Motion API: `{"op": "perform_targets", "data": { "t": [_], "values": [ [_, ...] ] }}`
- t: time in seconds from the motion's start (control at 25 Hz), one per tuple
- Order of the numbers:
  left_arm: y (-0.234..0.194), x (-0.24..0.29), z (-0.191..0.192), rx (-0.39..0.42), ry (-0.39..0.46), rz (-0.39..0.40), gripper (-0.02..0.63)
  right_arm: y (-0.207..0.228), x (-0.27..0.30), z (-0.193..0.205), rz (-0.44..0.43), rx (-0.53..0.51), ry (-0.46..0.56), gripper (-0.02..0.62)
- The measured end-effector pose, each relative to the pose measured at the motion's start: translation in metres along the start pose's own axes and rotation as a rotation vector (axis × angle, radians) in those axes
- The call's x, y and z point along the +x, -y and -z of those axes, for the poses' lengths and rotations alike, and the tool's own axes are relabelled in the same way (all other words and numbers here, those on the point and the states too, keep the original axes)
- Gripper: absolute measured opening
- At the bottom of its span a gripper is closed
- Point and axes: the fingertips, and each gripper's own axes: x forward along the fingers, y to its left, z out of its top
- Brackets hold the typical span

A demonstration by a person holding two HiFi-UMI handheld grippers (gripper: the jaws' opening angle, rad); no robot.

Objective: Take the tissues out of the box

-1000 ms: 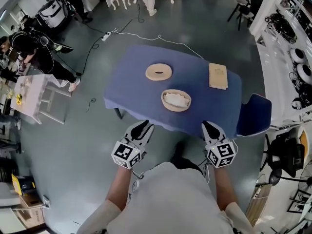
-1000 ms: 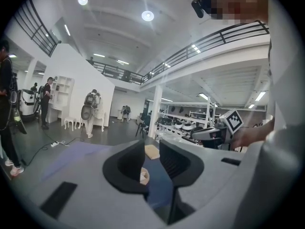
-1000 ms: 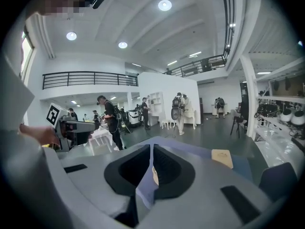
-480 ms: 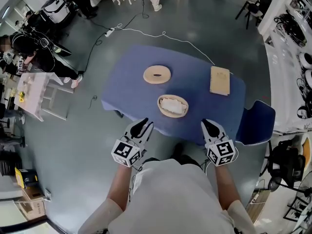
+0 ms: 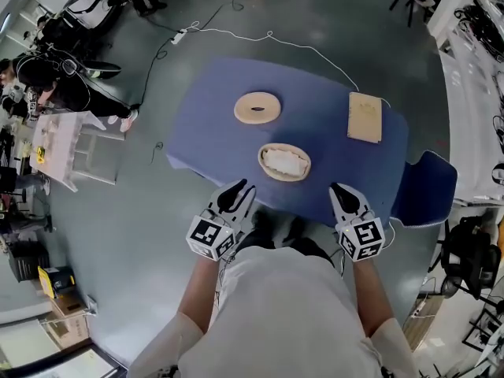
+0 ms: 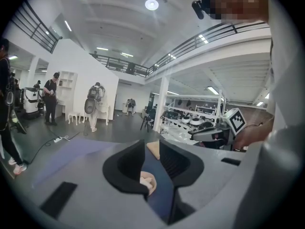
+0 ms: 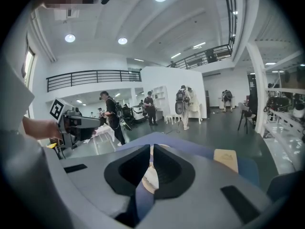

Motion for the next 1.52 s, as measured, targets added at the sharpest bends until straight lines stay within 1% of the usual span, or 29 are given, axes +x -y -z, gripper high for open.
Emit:
{"op": "perform_targets", "data": {
  "t": [0.2,0.28,0.44,0.56,0.76,1.0,1.2,1.4,1.52],
  "values": [
    [-0.025,0.009,-0.004,0.018,-0.028,0.049,0.103,-0.009,0.021,-0.002,0.038,0.028,-0.006,0.044],
    [-0.033,0.018,-0.003,0.044,-0.043,0.078,0.103,-0.006,0.026,-0.002,0.068,0.041,-0.004,0.043],
    [-0.045,0.035,0.003,0.114,-0.094,0.158,0.103,-0.004,0.033,-0.001,0.145,0.091,0.009,0.043],
    [-0.052,0.052,0.01,0.128,-0.119,0.219,0.103,0.0,0.04,0.004,0.187,0.119,0.014,0.043],
    [-0.046,0.088,0.022,0.14,-0.164,0.317,0.103,0.015,0.045,0.019,0.244,0.156,-0.01,0.044],
    [-0.048,0.125,0.056,0.146,-0.241,0.424,0.103,0.017,0.053,0.037,0.315,0.223,-0.044,0.044],
    [-0.055,0.158,0.092,0.196,-0.325,0.484,0.103,0.021,0.063,0.056,0.365,0.25,-0.082,0.043],
    [-0.054,0.184,0.135,0.258,-0.428,0.54,0.104,0.026,0.066,0.073,0.391,0.28,-0.112,0.044],
    [-0.057,0.2,0.156,0.294,-0.482,0.56,0.104,0.031,0.071,0.082,0.41,0.284,-0.14,0.044]
  ]
}}
